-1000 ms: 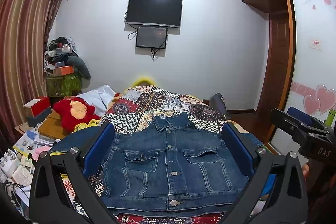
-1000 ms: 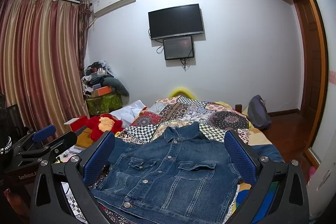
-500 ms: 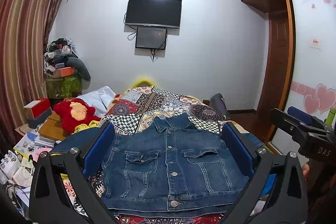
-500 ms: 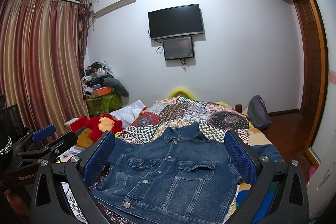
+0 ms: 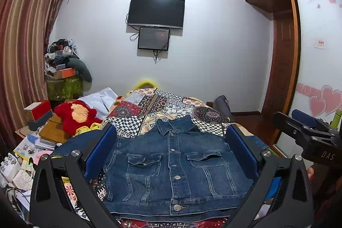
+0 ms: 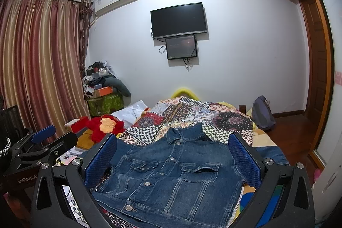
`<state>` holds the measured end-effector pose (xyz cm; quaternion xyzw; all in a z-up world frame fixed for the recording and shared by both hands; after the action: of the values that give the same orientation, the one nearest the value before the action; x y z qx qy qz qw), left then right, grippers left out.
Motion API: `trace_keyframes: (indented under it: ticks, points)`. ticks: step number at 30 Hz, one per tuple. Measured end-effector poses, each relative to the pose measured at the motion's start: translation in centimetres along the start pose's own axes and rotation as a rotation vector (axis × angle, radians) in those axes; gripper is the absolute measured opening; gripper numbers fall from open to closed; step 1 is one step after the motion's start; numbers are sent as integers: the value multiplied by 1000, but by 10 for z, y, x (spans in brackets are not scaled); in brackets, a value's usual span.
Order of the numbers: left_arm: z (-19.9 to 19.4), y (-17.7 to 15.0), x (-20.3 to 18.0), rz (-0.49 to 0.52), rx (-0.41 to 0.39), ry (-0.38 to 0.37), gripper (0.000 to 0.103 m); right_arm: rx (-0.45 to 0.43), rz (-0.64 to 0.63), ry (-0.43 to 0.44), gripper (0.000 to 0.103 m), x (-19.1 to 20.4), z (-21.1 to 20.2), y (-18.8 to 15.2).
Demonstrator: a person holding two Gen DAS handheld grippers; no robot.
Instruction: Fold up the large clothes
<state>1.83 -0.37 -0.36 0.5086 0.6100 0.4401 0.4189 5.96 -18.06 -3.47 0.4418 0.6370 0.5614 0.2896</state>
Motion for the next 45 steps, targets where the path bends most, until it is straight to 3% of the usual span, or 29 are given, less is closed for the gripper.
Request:
trace_keyframes:
  ticks: [28,37,45]
  points:
    - [14,1,8,-10,10,27,103,19,-2,2,103,1,15,-6]
    - [55,1,30,-24,52,66,103,92,-8,-3,103,1,52,-10]
    - [123,-3,69,-57,141,145,103,170,-10,-13,103,-11,117,-9]
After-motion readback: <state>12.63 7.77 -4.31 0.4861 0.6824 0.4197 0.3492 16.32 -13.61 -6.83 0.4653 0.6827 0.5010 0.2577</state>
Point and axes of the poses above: each gripper's, at about its wrist camera, not at the fingertips, and z roughly the way its jaws point, x to its left, y to its top, the point moved 2 cm from there along z, roughly the way its jaws point, and after that the axes turned 7 degrees about y, right-handed, at the moved point
